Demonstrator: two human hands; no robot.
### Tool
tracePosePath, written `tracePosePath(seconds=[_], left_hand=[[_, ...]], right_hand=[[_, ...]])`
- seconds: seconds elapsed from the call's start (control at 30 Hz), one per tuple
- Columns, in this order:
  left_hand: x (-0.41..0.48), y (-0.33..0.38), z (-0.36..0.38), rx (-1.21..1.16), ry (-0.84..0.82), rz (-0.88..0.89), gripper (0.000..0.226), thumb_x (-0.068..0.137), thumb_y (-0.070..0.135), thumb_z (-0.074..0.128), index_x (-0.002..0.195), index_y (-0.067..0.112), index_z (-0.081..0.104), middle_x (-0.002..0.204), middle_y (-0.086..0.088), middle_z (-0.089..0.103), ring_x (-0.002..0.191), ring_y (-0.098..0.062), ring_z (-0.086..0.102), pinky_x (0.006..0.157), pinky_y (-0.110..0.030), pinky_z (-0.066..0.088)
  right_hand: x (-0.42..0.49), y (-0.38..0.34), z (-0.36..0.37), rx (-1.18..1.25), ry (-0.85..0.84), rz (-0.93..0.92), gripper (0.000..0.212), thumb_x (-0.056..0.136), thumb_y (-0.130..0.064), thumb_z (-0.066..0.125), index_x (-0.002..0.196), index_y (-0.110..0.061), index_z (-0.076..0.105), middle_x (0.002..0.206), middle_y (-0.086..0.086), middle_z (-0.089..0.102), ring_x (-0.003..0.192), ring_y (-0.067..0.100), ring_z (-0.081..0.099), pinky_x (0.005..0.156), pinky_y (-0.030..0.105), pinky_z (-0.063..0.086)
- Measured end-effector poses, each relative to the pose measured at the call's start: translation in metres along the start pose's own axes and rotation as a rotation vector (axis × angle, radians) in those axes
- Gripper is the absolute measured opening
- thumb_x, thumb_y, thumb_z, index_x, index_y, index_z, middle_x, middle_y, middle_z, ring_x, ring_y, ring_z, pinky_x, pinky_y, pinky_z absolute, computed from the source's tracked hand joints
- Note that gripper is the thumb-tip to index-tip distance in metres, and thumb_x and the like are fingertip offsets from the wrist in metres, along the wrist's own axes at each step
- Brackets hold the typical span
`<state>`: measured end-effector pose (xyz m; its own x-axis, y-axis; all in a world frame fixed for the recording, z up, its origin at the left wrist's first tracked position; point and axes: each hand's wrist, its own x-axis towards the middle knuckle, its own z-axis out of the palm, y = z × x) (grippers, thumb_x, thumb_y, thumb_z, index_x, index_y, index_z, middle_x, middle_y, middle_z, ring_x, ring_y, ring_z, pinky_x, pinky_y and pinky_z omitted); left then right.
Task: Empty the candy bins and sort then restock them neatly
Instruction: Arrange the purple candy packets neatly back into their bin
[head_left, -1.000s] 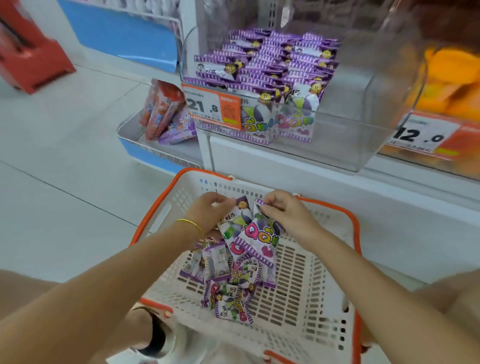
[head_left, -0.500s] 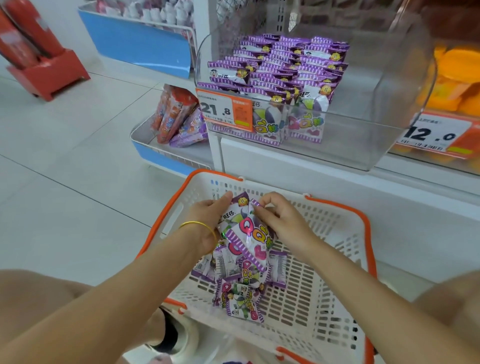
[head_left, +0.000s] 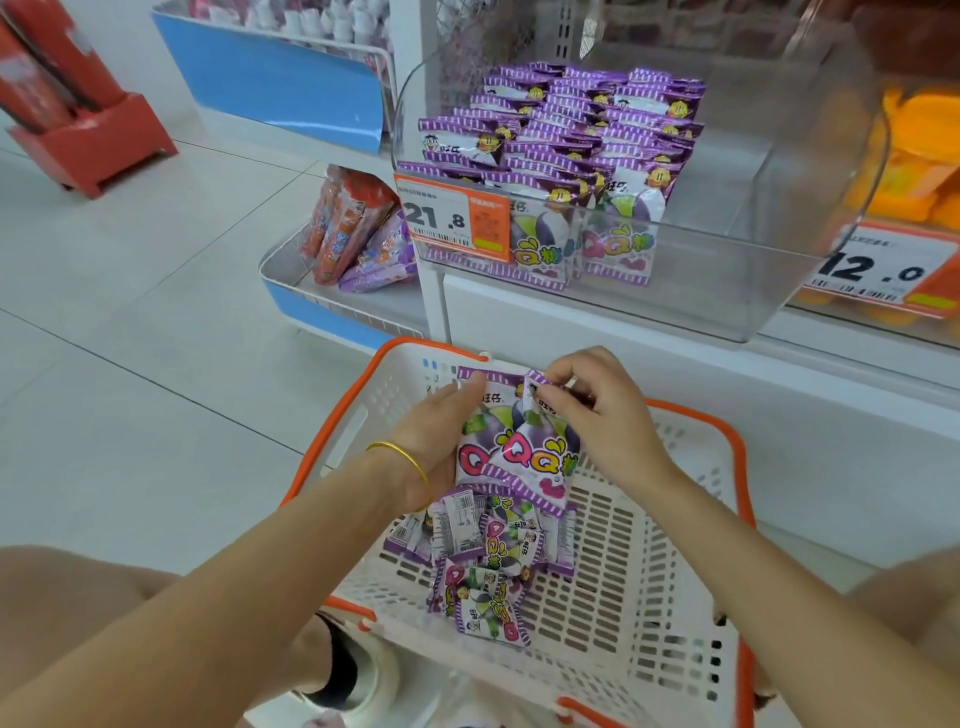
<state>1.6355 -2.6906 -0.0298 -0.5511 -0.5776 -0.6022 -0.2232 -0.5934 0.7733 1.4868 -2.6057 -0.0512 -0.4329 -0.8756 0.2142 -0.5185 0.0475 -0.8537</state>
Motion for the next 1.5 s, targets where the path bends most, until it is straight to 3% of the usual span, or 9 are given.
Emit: tracePosePath(seconds=[0.13, 0.3, 0.6, 0.87, 1.1, 1.2, 1.27, 1.4, 1.5], left_hand=[[-0.003, -0.002, 0.004, 0.201, -0.169, 0.044, 0.090, 0.063, 0.044, 0.084, 0.134, 0.006, 0.042, 0.116, -0.018, 0.066, 0.104, -0.034, 0.066, 0.094, -0.052, 0.050], [0.000, -0.007, 0.004, 0.268, -0.228, 0.086, 0.063, 0.073, 0.020, 0.078, 0.126, 0.007, 0.047, 0.114, -0.017, 0.067, 0.104, -0.031, 0.066, 0.096, -0.049, 0.049], [0.002, -0.021, 0.010, 0.256, -0.229, 0.104, 0.034, 0.085, 0.016, 0.064, 0.117, 0.013, 0.054, 0.112, -0.011, 0.066, 0.103, -0.022, 0.063, 0.092, -0.031, 0.052], [0.047, -0.061, -0.049, 0.305, 0.176, -0.124, 0.023, 0.082, 0.020, 0.073, 0.097, 0.018, 0.055, 0.088, -0.004, 0.062, 0.087, -0.024, 0.056, 0.090, -0.037, 0.045], [0.084, -0.080, -0.072, 0.194, 0.291, -0.186, 0.018, 0.084, 0.012, 0.068, 0.085, 0.021, 0.052, 0.084, -0.005, 0.064, 0.081, -0.025, 0.060, 0.086, -0.038, 0.049], [0.093, -0.086, -0.078, 0.147, 0.273, -0.202, 0.018, 0.085, 0.004, 0.064, 0.086, 0.019, 0.054, 0.079, -0.008, 0.066, 0.071, -0.025, 0.062, 0.069, -0.033, 0.052], [0.096, -0.090, -0.081, 0.112, 0.265, -0.217, 0.024, 0.085, 0.004, 0.064, 0.085, 0.024, 0.051, 0.077, -0.005, 0.066, 0.071, -0.023, 0.062, 0.069, -0.033, 0.052], [0.104, -0.096, -0.085, 0.053, 0.204, -0.233, 0.033, 0.083, 0.010, 0.069, 0.110, 0.021, 0.054, 0.093, -0.010, 0.072, 0.084, -0.028, 0.069, 0.076, -0.039, 0.056], [0.106, -0.095, -0.085, 0.040, 0.184, -0.240, 0.040, 0.081, 0.017, 0.073, 0.116, 0.023, 0.054, 0.101, -0.009, 0.073, 0.094, -0.031, 0.069, 0.089, -0.051, 0.052]], right_hand=[[0.004, -0.009, 0.003, 0.000, -0.017, -0.105, 0.007, 0.083, -0.021, 0.068, 0.083, -0.025, 0.062, 0.089, -0.014, 0.048, 0.079, -0.004, 0.050, 0.072, 0.014, 0.039], [0.004, -0.009, 0.008, 0.045, -0.021, -0.053, 0.016, 0.081, -0.022, 0.071, 0.077, -0.034, 0.060, 0.090, -0.015, 0.050, 0.095, 0.012, 0.046, 0.082, 0.016, 0.035], [0.000, -0.003, 0.027, 0.301, 0.000, 0.092, 0.023, 0.084, -0.009, 0.069, 0.077, -0.030, 0.061, 0.087, -0.007, 0.054, 0.072, 0.005, 0.047, 0.069, 0.017, 0.041], [-0.006, 0.112, 0.041, 0.180, -0.032, 0.793, 0.023, 0.098, -0.018, 0.049, 0.116, -0.006, 0.055, 0.103, 0.008, 0.059, 0.081, 0.016, 0.059, 0.075, 0.031, 0.054], [0.010, 0.181, 0.104, 0.112, -0.021, 1.017, 0.042, 0.094, -0.013, 0.056, 0.130, 0.005, 0.045, 0.133, 0.021, 0.050, 0.108, 0.032, 0.057, 0.095, 0.043, 0.050], [0.016, 0.214, 0.134, 0.337, 0.111, 1.259, 0.056, 0.092, -0.012, 0.060, 0.141, -0.004, 0.034, 0.131, 0.012, 0.051, 0.096, 0.025, 0.061, 0.075, 0.031, 0.055], [0.019, 0.232, 0.149, 0.420, 0.175, 1.371, 0.050, 0.090, -0.007, 0.061, 0.135, -0.001, 0.040, 0.095, 0.012, 0.061, 0.068, 0.019, 0.059, 0.057, 0.028, 0.050], [0.026, 0.252, 0.167, 0.497, 0.222, 1.424, 0.050, 0.080, -0.005, 0.072, 0.125, 0.002, 0.050, 0.094, 0.015, 0.068, 0.090, 0.033, 0.068, 0.083, 0.046, 0.056], [0.023, 0.241, 0.161, 0.311, 0.144, 1.307, 0.037, 0.084, -0.014, 0.071, 0.117, -0.004, 0.058, 0.109, 0.011, 0.067, 0.094, 0.028, 0.065, 0.087, 0.038, 0.053]])
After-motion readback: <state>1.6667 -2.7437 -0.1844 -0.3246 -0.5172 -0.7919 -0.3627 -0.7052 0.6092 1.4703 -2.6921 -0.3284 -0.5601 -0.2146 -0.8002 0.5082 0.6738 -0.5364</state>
